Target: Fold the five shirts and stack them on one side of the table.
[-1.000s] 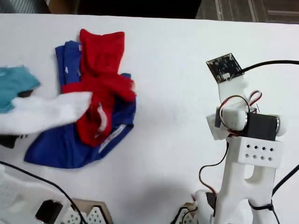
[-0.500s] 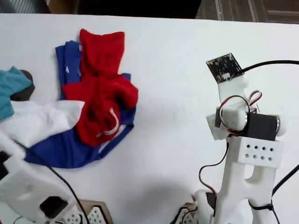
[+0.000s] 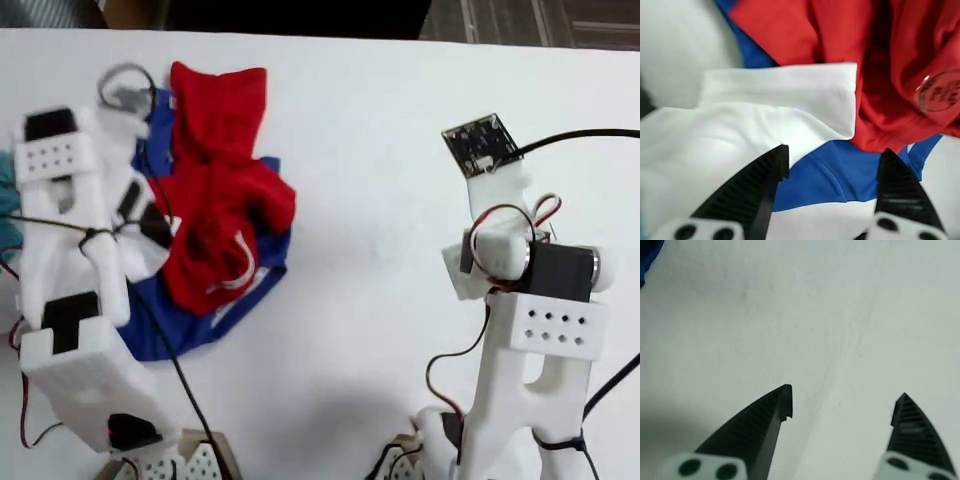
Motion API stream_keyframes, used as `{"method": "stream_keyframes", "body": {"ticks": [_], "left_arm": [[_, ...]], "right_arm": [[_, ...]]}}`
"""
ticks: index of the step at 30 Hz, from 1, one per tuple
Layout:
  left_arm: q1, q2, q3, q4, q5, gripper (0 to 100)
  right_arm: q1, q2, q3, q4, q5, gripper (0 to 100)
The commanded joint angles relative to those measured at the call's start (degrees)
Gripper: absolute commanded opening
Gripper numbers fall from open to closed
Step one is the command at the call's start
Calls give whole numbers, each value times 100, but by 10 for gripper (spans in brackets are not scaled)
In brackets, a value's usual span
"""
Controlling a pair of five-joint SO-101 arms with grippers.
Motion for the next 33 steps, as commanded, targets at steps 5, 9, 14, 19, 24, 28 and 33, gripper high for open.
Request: {"method": "stream_keyframes", "body": {"ticks": [5,9,14,19,24,28,33], "left_arm": [[-360,-114,1833,-1134,-149,254],[-1266,-114,2343,-1925,-185,58],[-2848,-149,2413,-2813,-149,23],[-4149,-158,1675,-3200,-141,26],[-4818,-167,277,-2892,-114,26],[-4818,-132,-479,-2171,-132,26],[-4448,-167,-778,-1705,-141,57]], "right_arm": [[13,-13,-26,-101,44,323],[13,-13,-26,-127,44,323],[13,-13,-26,-127,44,323],[13,-13,-26,-127,44,323],[-4,-13,-26,-145,9,323],[-796,-4,255,-593,-9,323],[-2431,866,527,-1323,-879,327]]}}
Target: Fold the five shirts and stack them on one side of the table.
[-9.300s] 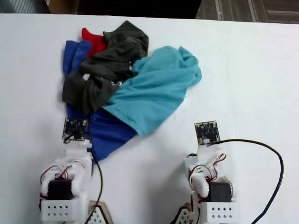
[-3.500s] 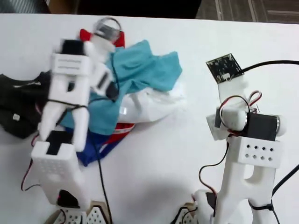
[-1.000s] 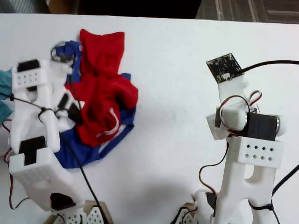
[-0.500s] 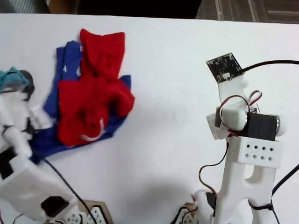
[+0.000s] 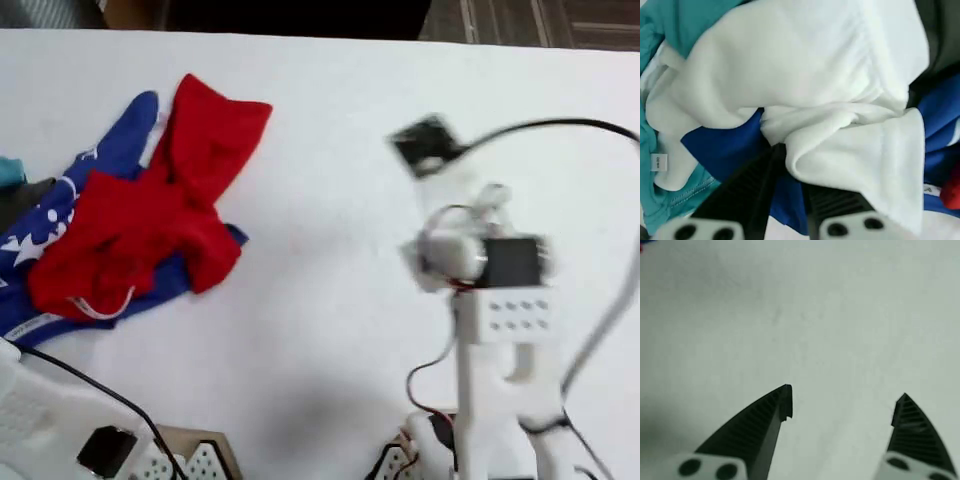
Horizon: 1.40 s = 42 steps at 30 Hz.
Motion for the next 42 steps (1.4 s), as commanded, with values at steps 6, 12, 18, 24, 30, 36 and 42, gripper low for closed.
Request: {"method": "stream_keyframes", "body": {"ticks": [6,12,18,24,30,36,42], "left_arm": [[677,-167,-1191,1442,0,251],[818,-123,-1455,1811,35,260],[782,-123,-1455,1837,9,260],[607,-123,-1455,1855,0,260],[352,-123,-1455,1855,0,260],[290,-123,-1455,2004,-9,260],[299,-123,-1455,1987,-9,260]], "right_arm": [[-2264,2510,-2004,-22,-501,398],[-3767,4136,-4914,998,-976,406],[-4681,5657,-6400,1051,-1240,406],[-4760,6844,-7288,1042,-1222,406],[-4673,7969,-8097,954,-1222,405],[-4163,9007,-8967,585,-1222,404],[-3837,9473,-9653,910,-1222,138]]}}
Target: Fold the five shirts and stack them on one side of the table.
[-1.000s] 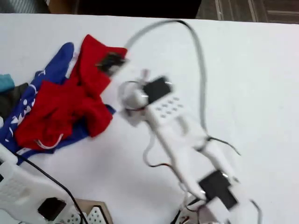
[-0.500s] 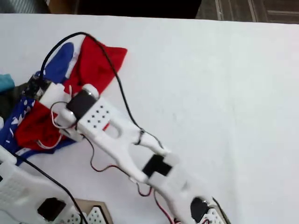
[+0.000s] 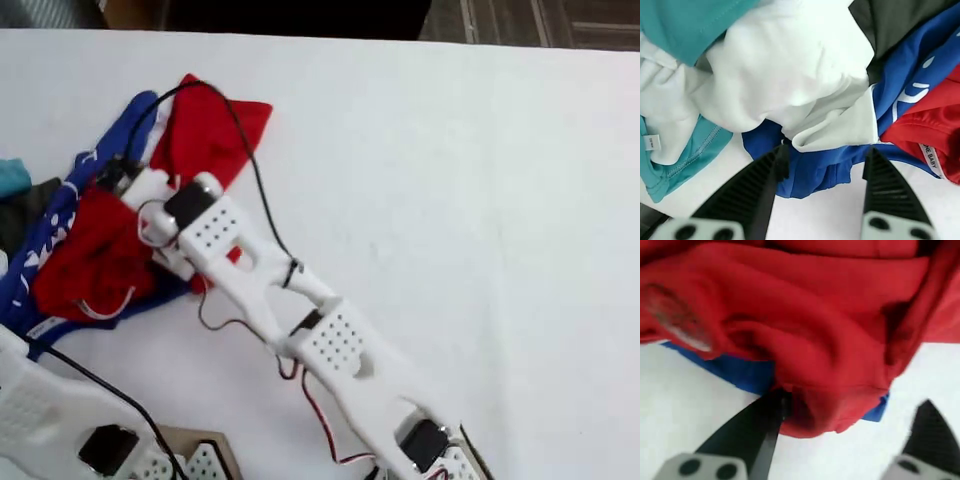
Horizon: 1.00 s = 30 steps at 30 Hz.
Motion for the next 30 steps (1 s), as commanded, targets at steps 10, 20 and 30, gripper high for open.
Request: {"method": "stream_keyframes", "body": {"ticks": [10,20,30], "left_arm": [[281,-105,-22,62,-26,260],[1829,-105,857,18,18,260],[3727,-97,1182,-510,26,260]], "right_arm": [[1077,-171,-1547,470,-35,20],[3679,-1622,-1442,514,633,20],[5499,-3591,193,514,1697,20]]}}
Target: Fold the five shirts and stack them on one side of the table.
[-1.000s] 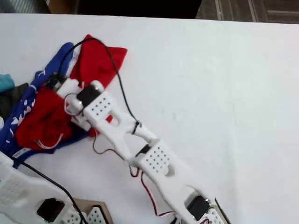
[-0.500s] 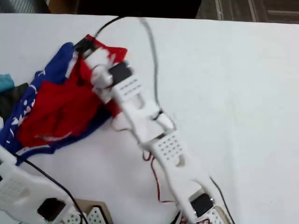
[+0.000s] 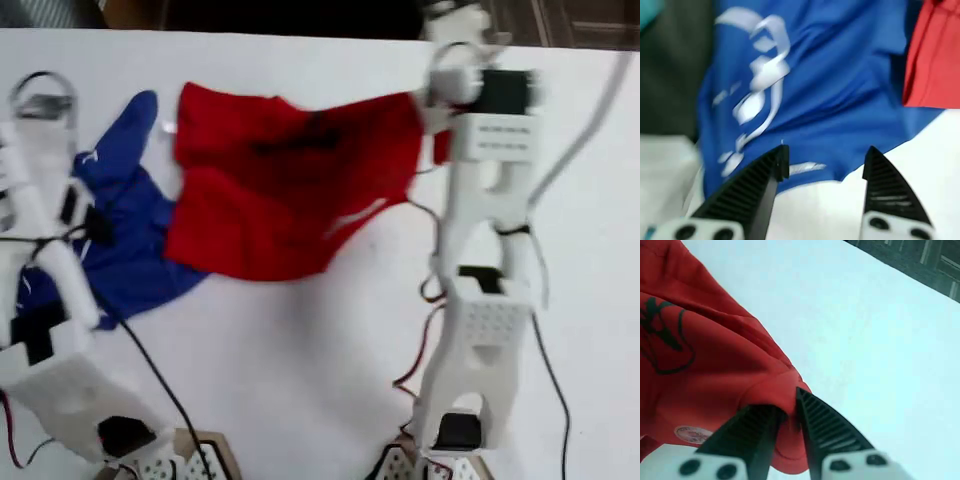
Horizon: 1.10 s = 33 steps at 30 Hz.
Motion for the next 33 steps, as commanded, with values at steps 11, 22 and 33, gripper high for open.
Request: {"method": "stream_keyframes", "body": {"ticks": [11,22,33], "left_arm": [[1213,-105,2774,-2444,-18,260],[-1301,-105,2914,-3191,-35,260],[-2541,-149,1174,-2488,26,260]], "right_arm": [[910,-2835,1477,13,818,21],[901,-3327,2312,-4,809,332],[760,-3327,3024,13,132,380]]}}
